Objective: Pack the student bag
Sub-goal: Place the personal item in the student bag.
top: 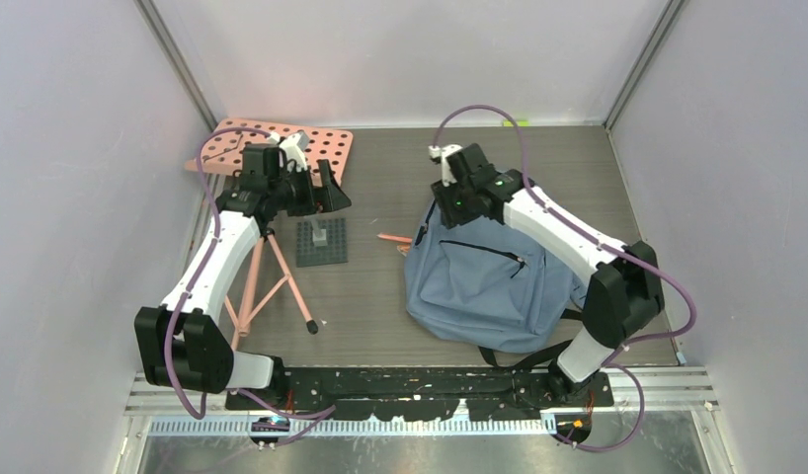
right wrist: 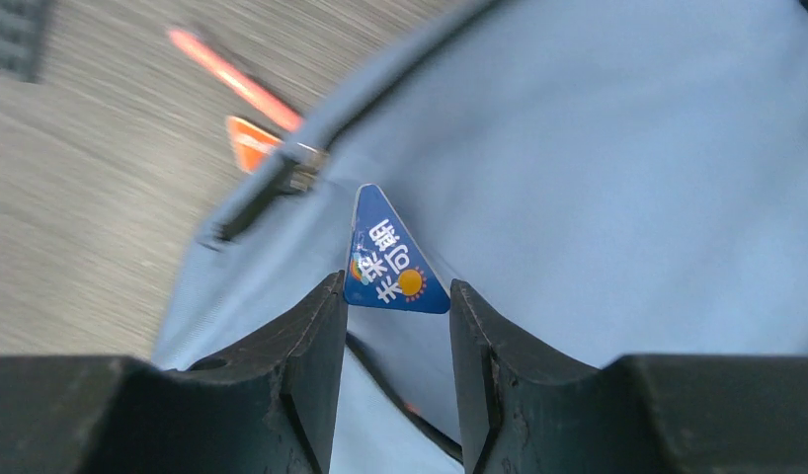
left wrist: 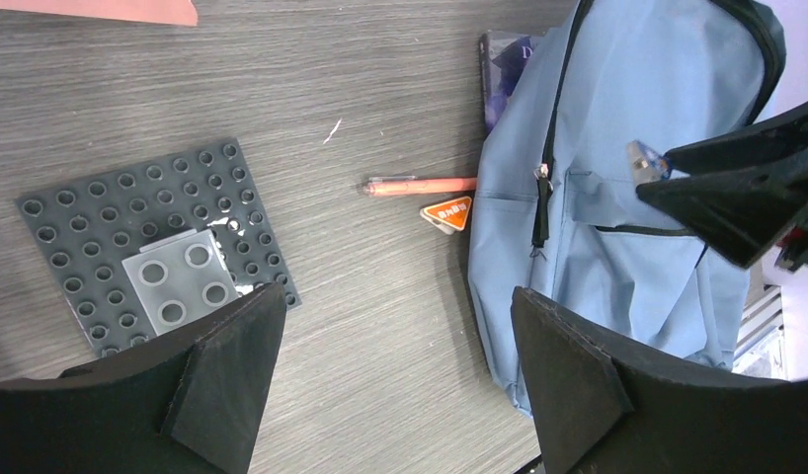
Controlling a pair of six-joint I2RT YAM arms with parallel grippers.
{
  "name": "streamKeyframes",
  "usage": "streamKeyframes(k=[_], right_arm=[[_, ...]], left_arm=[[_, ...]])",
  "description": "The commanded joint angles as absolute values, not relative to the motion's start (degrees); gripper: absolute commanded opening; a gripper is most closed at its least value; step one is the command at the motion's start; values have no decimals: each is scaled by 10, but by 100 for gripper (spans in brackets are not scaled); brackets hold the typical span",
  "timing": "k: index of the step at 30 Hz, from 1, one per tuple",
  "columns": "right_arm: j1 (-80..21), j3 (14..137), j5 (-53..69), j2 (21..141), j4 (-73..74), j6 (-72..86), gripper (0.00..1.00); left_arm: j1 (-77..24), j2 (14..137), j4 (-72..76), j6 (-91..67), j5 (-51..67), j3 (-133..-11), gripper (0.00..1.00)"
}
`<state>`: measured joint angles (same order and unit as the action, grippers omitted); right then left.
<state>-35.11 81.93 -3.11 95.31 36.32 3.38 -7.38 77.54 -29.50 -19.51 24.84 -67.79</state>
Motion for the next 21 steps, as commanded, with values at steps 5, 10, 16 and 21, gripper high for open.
streamKeyframes(k=[5, 10, 16, 21], right_arm=[[-254, 751, -27, 874, 434, 35, 18], [-251, 733, 18, 870, 478, 52, 18], [-251, 706, 62, 863, 504, 53, 19], [-258, 700, 90, 840, 529, 61, 19]], left_arm=[[-70, 768, -264, -206, 280, -673, 86], [-71, 767, -261, -208, 284, -672, 86], [-70, 766, -256, -213, 294, -669, 86], [-71, 764, -254, -215, 296, -668, 86]])
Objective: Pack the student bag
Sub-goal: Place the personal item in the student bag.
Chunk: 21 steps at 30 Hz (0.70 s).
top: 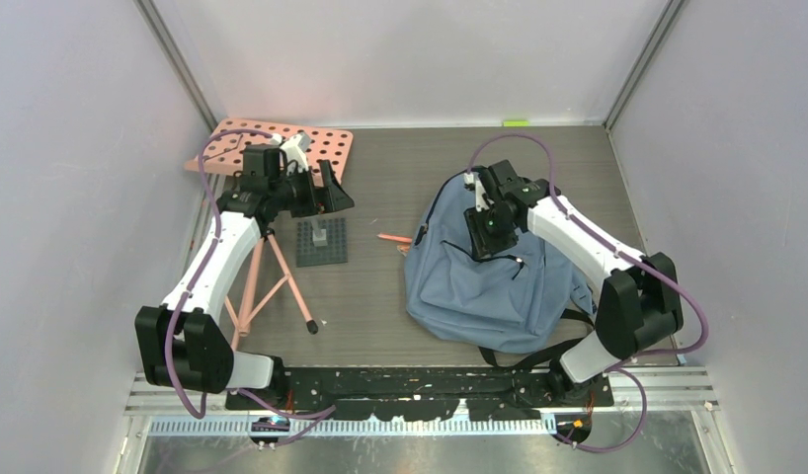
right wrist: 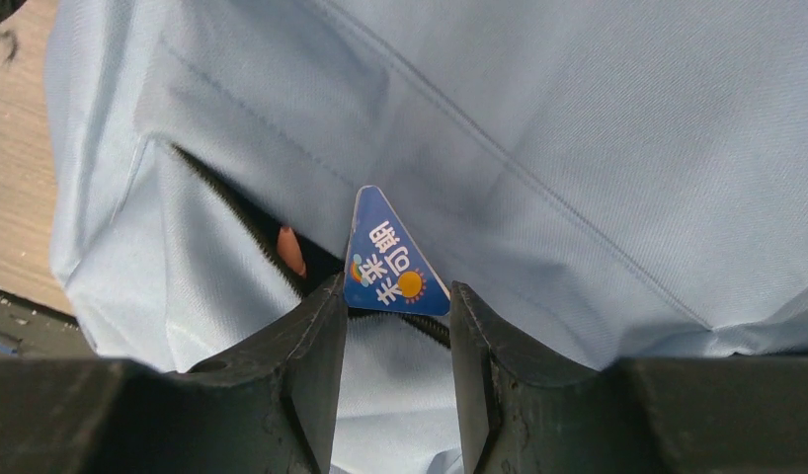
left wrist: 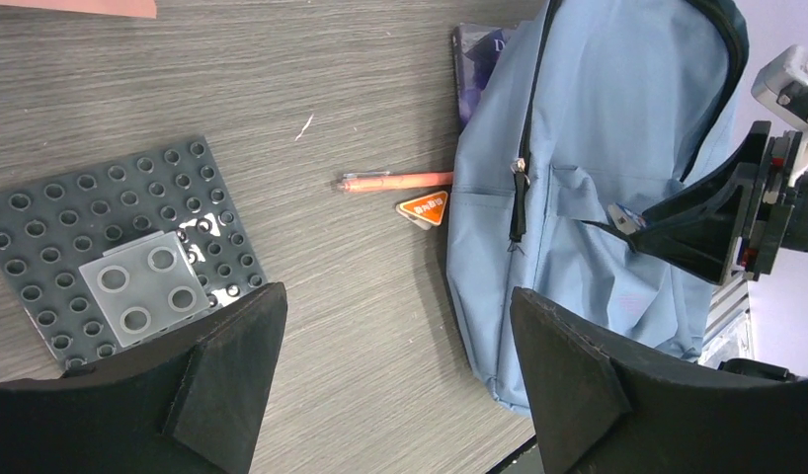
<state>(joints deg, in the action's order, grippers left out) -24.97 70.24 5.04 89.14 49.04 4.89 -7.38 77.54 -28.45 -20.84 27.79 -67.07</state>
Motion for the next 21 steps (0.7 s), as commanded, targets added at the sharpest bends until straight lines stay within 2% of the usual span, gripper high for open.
streamKeyframes(k=[1, 14, 18, 21], right_arm=[[-259, 697, 91, 834, 529, 65, 19], [-259, 715, 24, 859, 504, 112, 24], [-259, 739, 40, 866, 533, 130, 25], [-259, 736, 38, 855, 555, 142, 25]], left_arm=[[-71, 764, -253, -216, 296, -667, 86], [-73, 762, -251, -208, 304, -669, 83], [-112, 746, -240, -171, 300, -665, 82], [-177, 745, -236, -112, 286, -670, 82]])
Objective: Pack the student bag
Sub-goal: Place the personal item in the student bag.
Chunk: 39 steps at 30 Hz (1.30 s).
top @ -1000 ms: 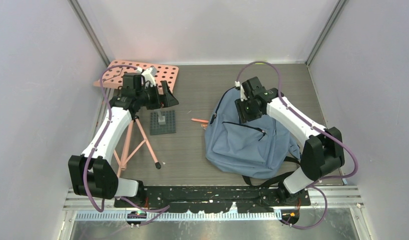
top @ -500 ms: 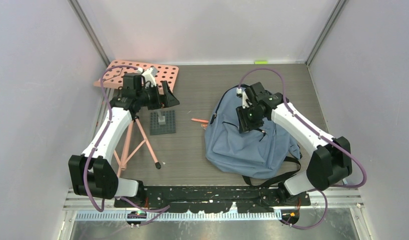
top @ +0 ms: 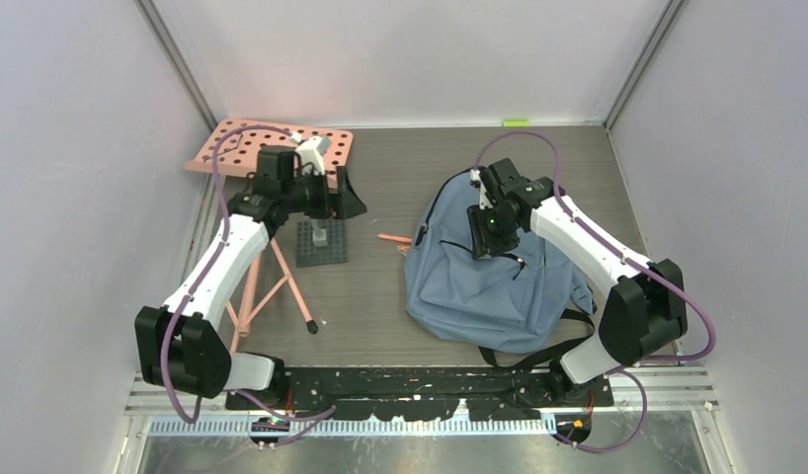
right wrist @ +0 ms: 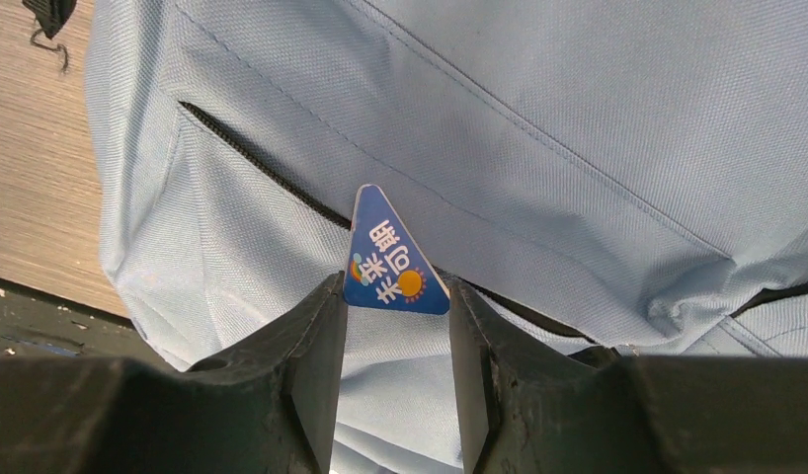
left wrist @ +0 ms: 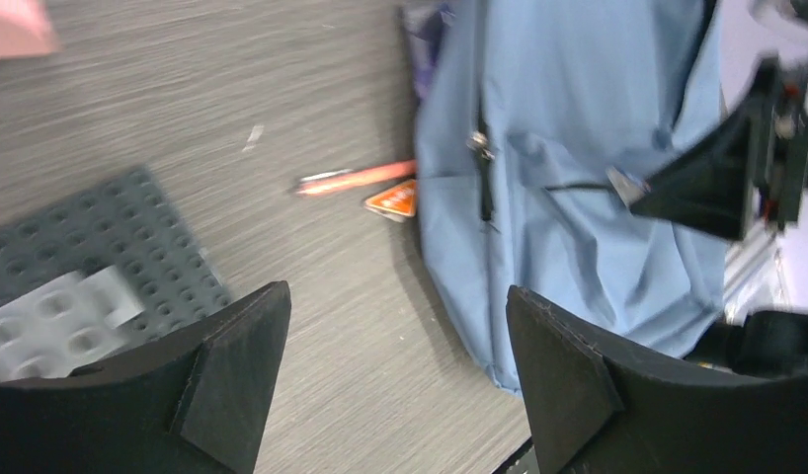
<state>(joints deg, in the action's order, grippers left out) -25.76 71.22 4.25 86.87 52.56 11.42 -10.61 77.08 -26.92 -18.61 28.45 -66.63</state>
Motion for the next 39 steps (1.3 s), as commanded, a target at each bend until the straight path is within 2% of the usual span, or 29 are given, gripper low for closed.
streamKeyframes(k=[1, 10, 16, 20, 28, 39], right_arm=[[-259, 734, 34, 852, 564, 144, 26], [-209, 704, -30, 780, 563, 195, 28], [-167, 696, -24, 726, 546, 205, 32], [-153, 692, -19, 694, 543, 206, 34], [-138, 669, 7, 660, 542, 201, 35], [-133, 655, 32, 656, 539, 198, 35]], left_arm=[[-203, 749, -236, -97, 279, -676, 82], [-382, 863, -156, 23, 324, -732, 83], [-393, 968, -59, 66, 399, -775, 83], [-402, 1040, -75, 86, 424, -829, 81], [-414, 1107, -124, 129, 410, -880, 79], [-452, 1131, -224, 167, 388, -900, 57]])
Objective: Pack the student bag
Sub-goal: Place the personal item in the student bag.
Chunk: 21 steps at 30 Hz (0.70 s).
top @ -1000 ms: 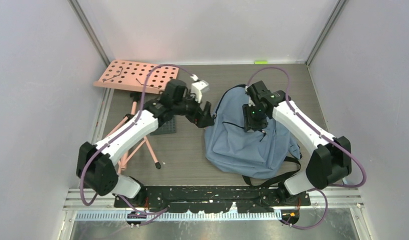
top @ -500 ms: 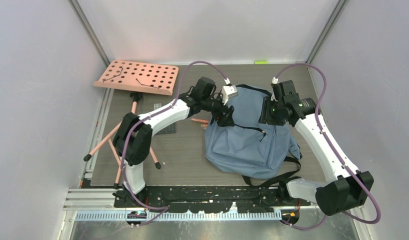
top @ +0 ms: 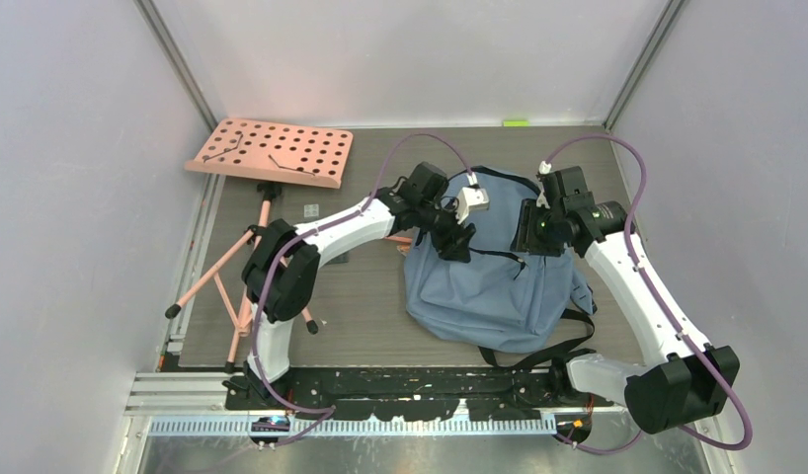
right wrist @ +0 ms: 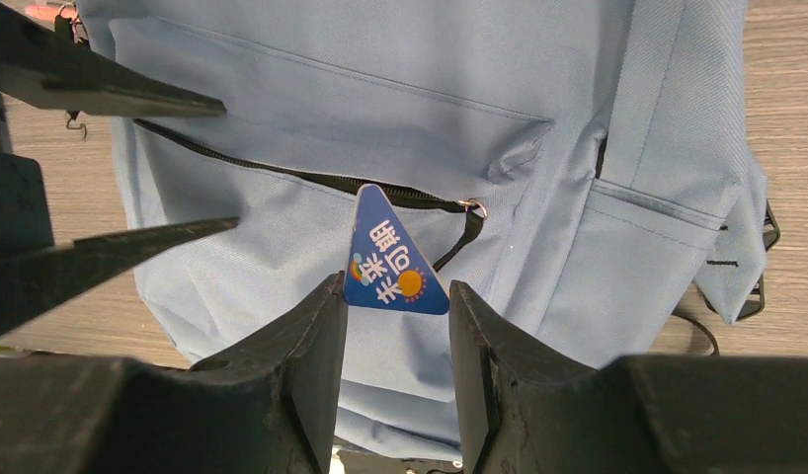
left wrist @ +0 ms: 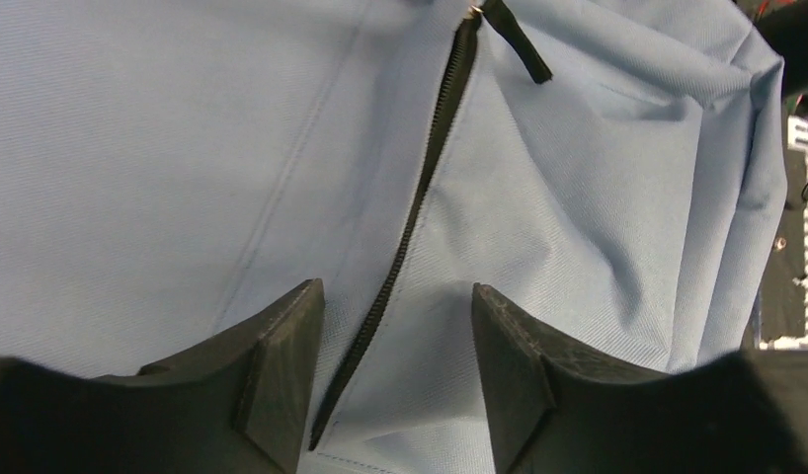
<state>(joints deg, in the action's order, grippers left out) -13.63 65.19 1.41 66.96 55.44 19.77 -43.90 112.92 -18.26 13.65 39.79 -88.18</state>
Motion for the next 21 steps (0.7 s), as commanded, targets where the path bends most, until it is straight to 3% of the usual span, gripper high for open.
streamKeyframes(k=[1, 5, 9, 13, 21], right_arm=[[-133, 657, 33, 657, 538, 198, 35], [-133, 660, 40, 656, 537, 198, 35], [-133, 666, 56, 672, 540, 191, 35], [-133, 660, 76, 685, 532, 191, 35], [-135, 660, 126, 706, 516, 198, 35]], left_arm=[[-454, 1130, -232, 169, 383, -901, 54], [-458, 1115, -234, 171, 358, -886, 38], [-465, 1093, -227, 169, 336, -867, 15], [-468, 1073, -226, 170, 322, -850, 2], [-476, 1020, -203, 160, 321, -817, 0]])
